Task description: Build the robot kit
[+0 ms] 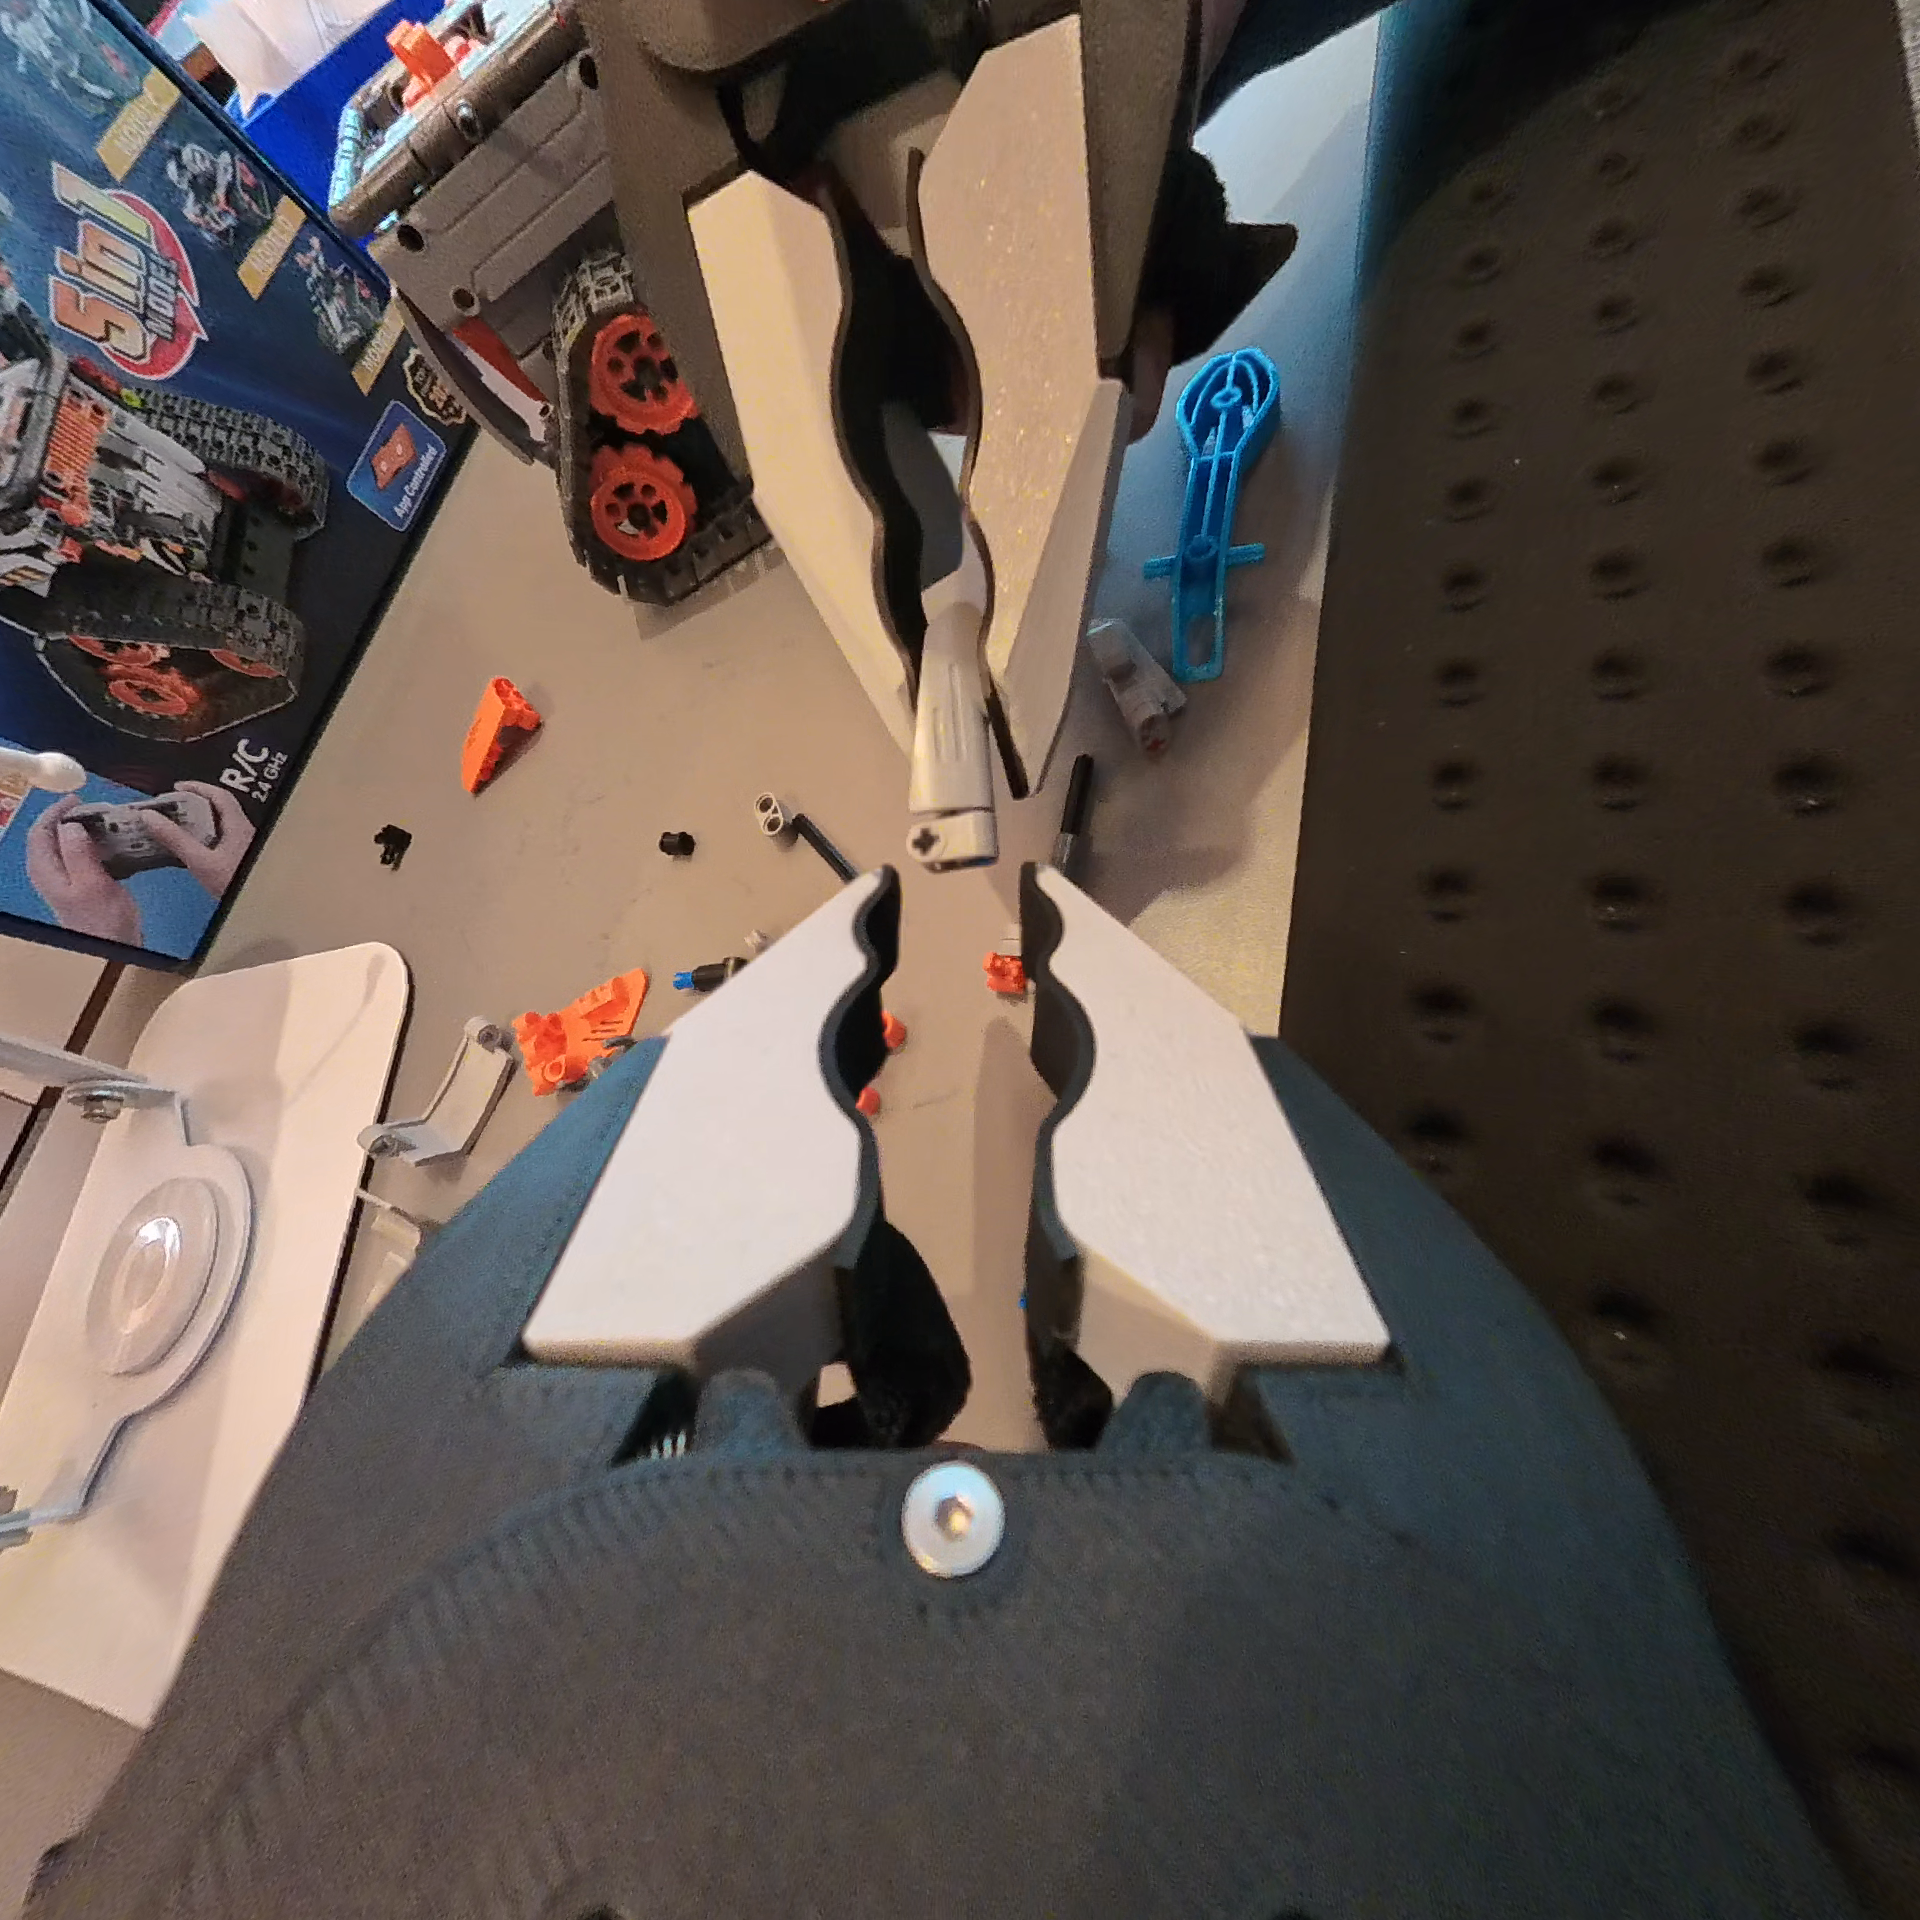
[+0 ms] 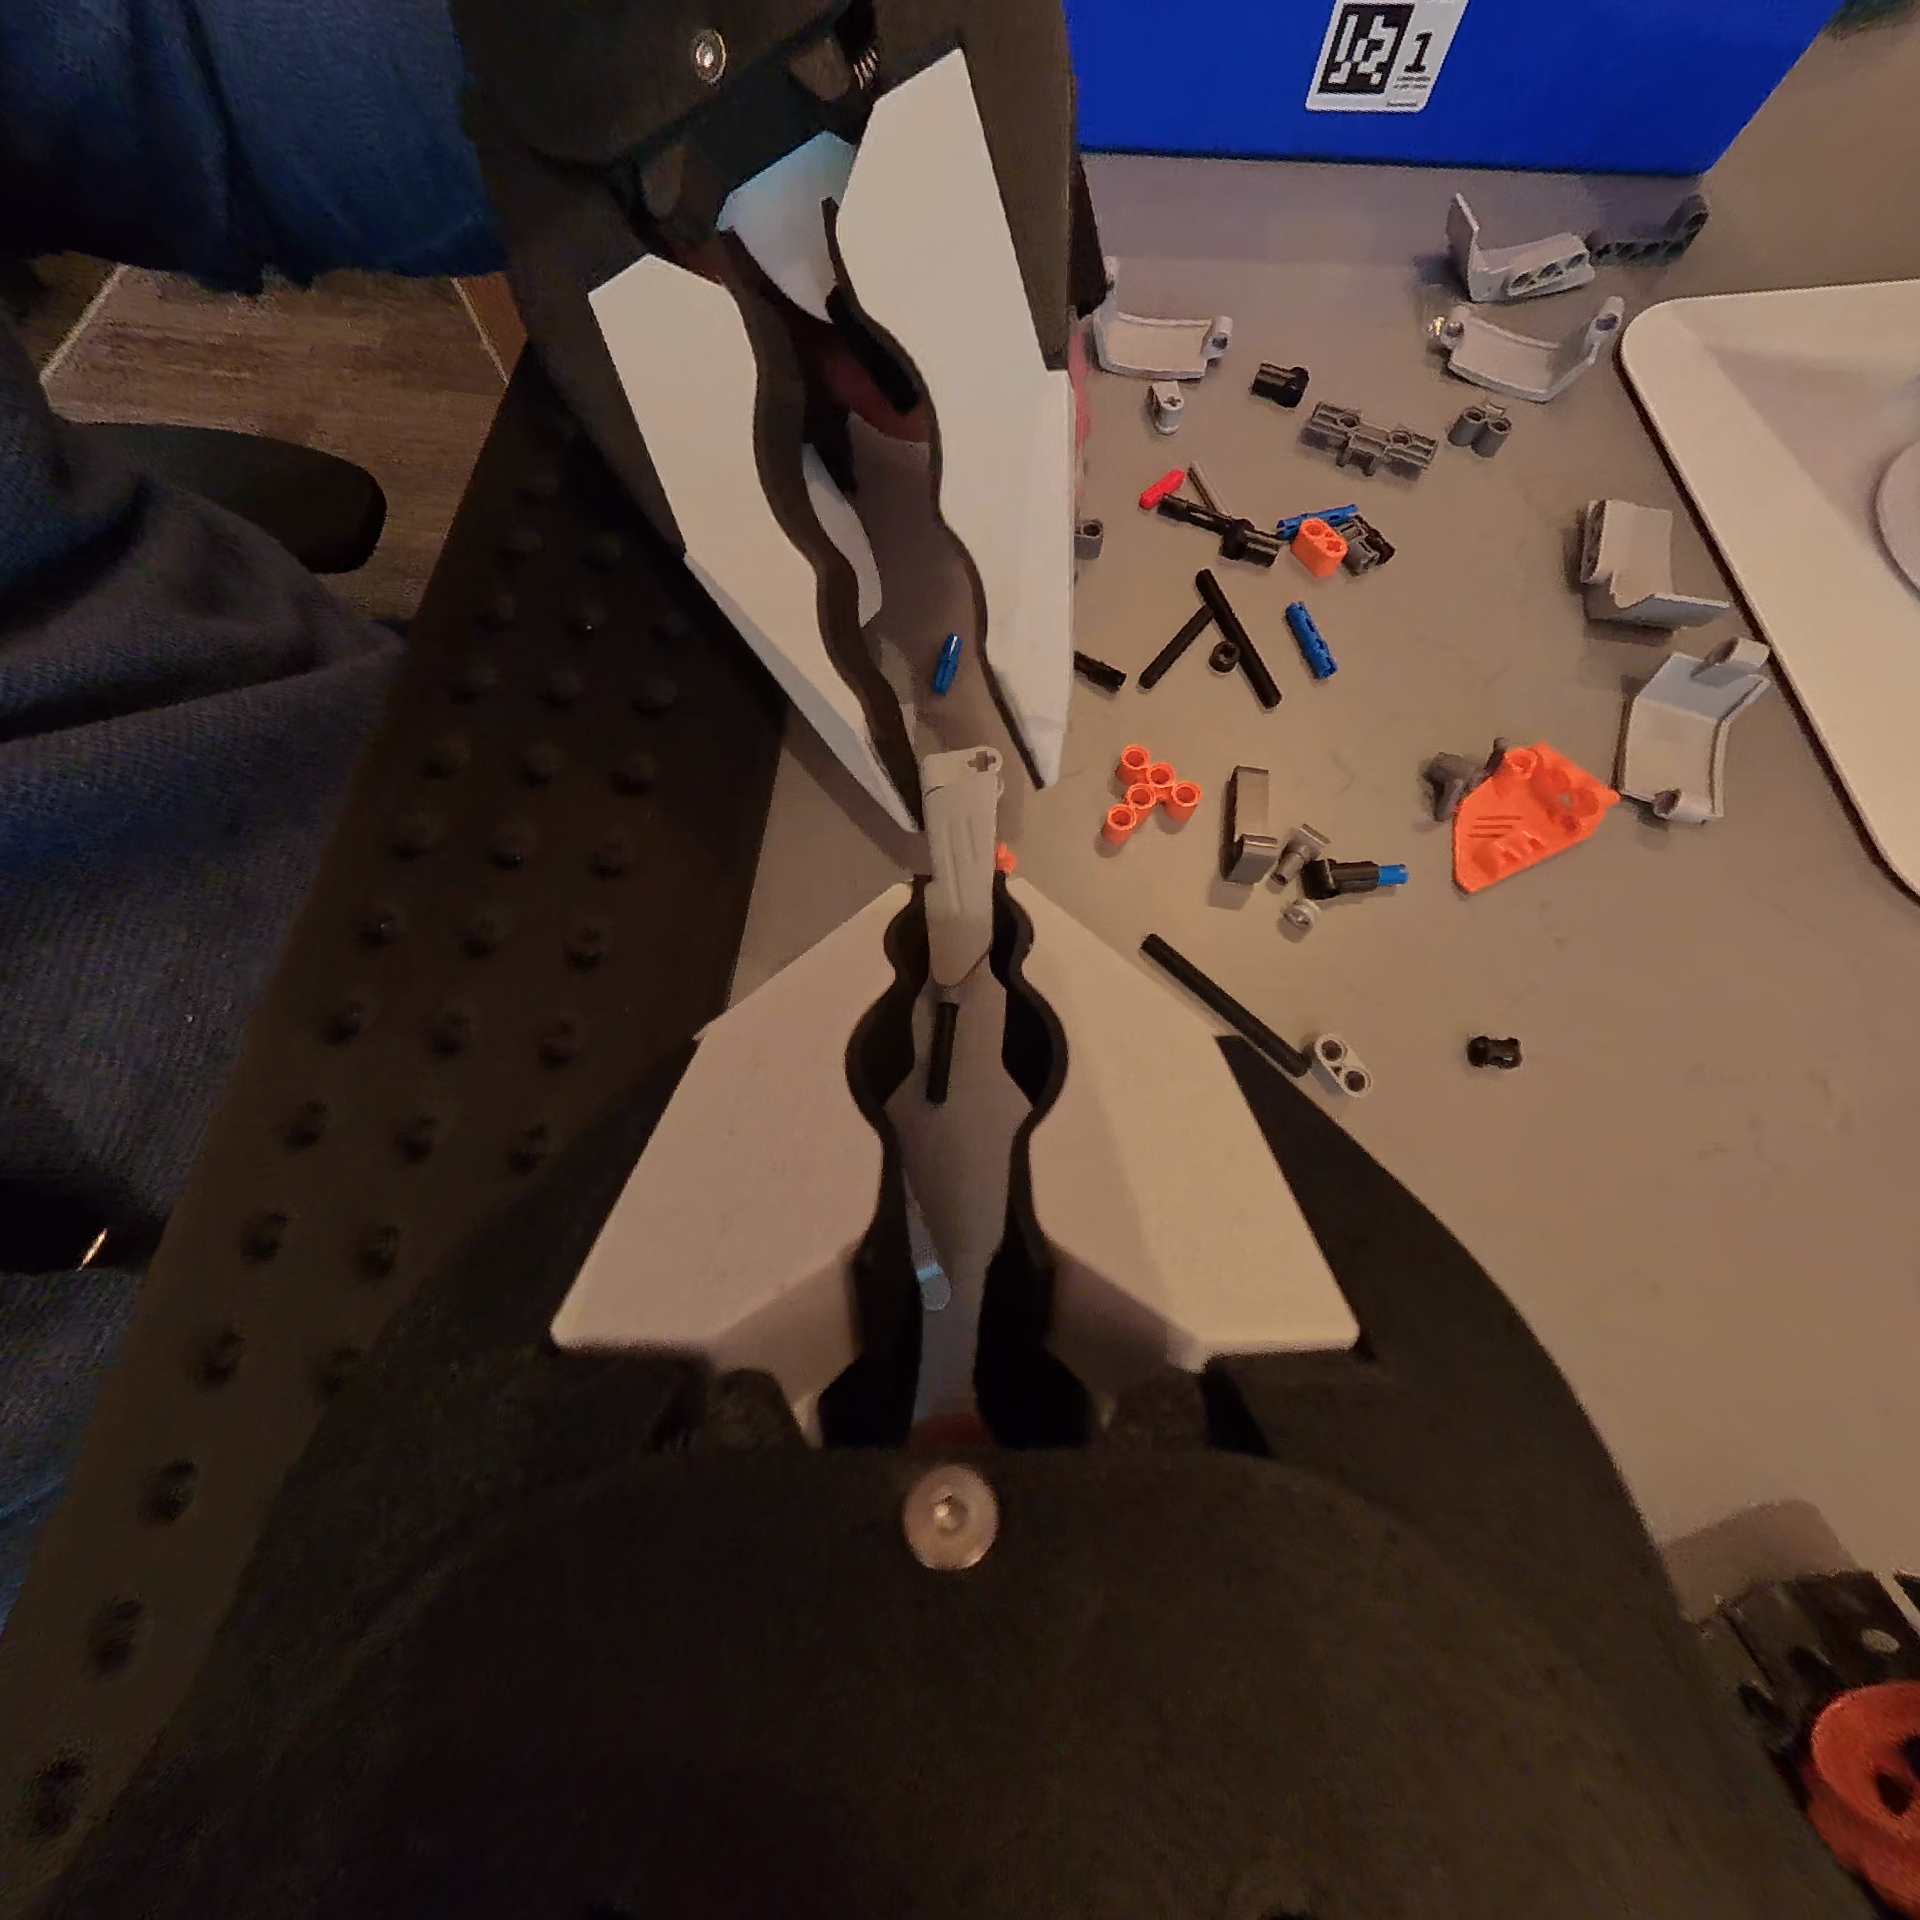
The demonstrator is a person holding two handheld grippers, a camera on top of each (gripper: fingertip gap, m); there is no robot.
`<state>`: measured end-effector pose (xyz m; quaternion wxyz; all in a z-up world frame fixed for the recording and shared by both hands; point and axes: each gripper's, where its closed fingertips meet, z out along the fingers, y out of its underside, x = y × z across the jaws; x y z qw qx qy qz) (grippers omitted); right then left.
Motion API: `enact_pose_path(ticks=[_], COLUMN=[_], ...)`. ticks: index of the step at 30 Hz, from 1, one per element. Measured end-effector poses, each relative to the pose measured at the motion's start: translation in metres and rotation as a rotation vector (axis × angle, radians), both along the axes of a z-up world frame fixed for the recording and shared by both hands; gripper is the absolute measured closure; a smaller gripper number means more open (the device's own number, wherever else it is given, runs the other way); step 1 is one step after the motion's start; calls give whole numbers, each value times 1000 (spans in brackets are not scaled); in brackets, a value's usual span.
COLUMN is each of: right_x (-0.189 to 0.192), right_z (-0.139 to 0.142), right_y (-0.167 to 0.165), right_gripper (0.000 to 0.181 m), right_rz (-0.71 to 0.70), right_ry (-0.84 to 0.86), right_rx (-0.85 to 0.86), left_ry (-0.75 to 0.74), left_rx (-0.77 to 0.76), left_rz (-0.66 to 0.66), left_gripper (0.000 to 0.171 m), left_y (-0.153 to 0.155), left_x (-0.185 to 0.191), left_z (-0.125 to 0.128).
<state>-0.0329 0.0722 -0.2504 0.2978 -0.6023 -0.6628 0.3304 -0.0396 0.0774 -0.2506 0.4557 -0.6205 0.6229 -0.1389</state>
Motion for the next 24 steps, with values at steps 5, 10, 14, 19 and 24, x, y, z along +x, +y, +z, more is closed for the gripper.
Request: enact_pose_path(ticks=[5, 10, 14, 19, 24], right_x=[-2, -3, -2, -2, 13], right_z=[-3, 0, 1, -11, -7], right_y=[0, 5, 2, -3, 9], right_gripper=[172, 160, 167, 181, 174], right_rz=[-1, -28, -16, 10, -67], right_ry=[-7, 3, 4, -42, -83], right_rx=[-9, 37, 53, 67, 31], left_ry=[-2, 2, 32, 68, 103], left_rx=[-12, -24, -34, -52, -47], left_rz=[-1, -13, -27, -30, -16], left_gripper=[159, 161, 171, 171, 161], left_y=[1, 0, -2, -3, 0], left_x=[-1, -2, -4, -3, -13], left_z=[-4, -4, -8, -16, -19])
